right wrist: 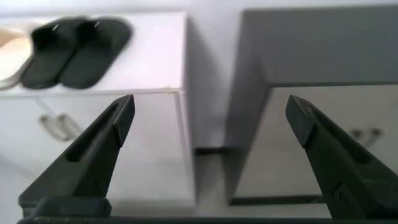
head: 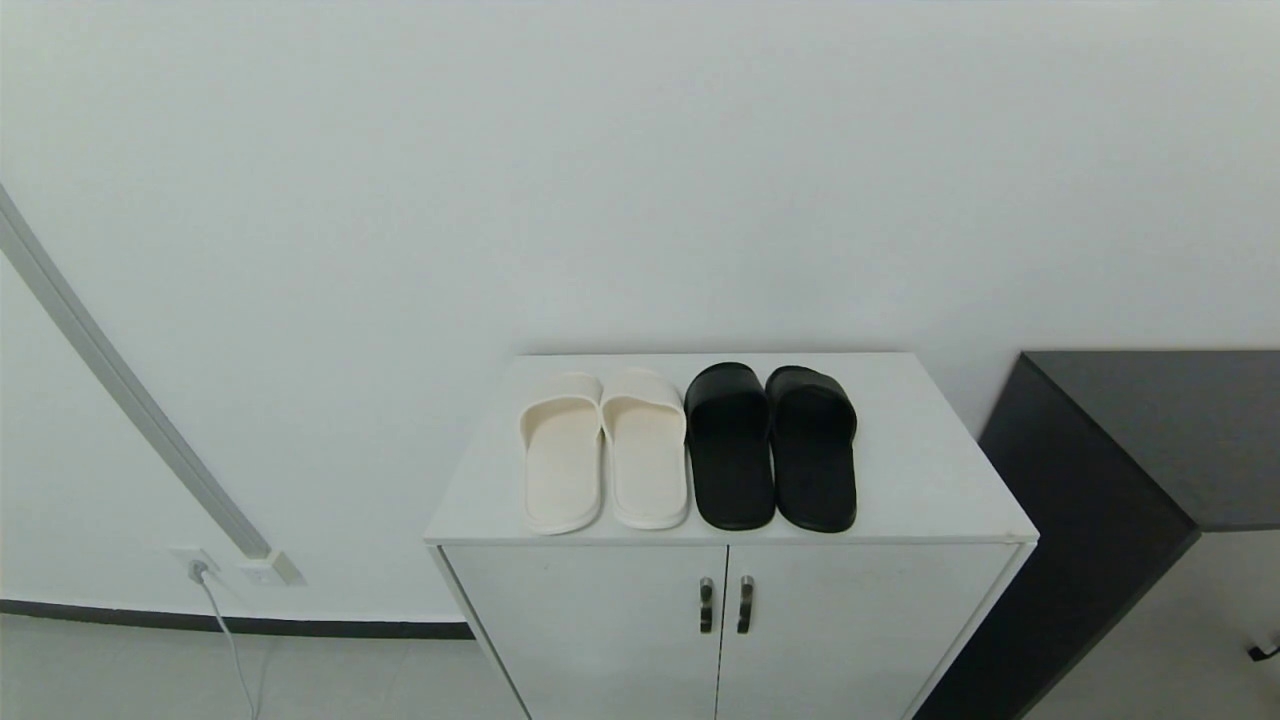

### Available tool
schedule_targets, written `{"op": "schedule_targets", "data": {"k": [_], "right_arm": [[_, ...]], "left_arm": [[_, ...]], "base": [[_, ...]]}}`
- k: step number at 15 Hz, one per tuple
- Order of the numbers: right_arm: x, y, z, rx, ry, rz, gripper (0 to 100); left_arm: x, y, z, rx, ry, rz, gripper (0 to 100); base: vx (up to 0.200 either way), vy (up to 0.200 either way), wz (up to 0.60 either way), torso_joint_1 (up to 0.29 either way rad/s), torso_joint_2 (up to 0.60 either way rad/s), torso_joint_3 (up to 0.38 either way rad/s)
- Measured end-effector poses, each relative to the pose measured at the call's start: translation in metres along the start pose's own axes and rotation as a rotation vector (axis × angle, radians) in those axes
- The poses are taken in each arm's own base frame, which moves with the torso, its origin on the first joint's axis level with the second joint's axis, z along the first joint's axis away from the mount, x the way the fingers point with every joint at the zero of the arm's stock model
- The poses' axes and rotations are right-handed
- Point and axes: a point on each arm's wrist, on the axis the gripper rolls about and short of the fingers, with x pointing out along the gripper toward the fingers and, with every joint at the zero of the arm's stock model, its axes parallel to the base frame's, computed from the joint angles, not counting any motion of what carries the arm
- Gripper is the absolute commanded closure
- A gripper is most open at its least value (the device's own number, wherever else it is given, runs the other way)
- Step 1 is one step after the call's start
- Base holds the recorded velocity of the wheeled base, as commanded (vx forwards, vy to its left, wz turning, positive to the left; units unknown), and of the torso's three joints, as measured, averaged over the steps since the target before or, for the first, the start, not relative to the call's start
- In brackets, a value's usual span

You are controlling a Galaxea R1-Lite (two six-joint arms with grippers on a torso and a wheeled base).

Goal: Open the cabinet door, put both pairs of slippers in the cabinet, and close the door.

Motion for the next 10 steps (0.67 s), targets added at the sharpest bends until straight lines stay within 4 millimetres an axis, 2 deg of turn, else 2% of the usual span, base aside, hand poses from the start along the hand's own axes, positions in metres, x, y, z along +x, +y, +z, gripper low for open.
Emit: {"op": "schedule_targets", "data": {"k": [4,7,10], "right_arm": [[0.054,0.019,0.017,0.051,0.116,0.163,0],[0.083,0.056,0.031,0.076,0.183,0.261,0],[0.111,0.104,0.049,0.108,0.216,0.307,0]], "left_arm": [[0.0,0.0,0.0,-0.005,0.0,0.0,100],[0.0,0.0,0.0,-0.004,0.0,0.0,100],[0.0,0.0,0.0,-0.004,0.0,0.0,100]], "base": [[0.0,0.0,0.0,0.0,0.0,0.0],[0.0,0.0,0.0,0.0,0.0,0.0],[0.0,0.0,0.0,0.0,0.0,0.0]]}}
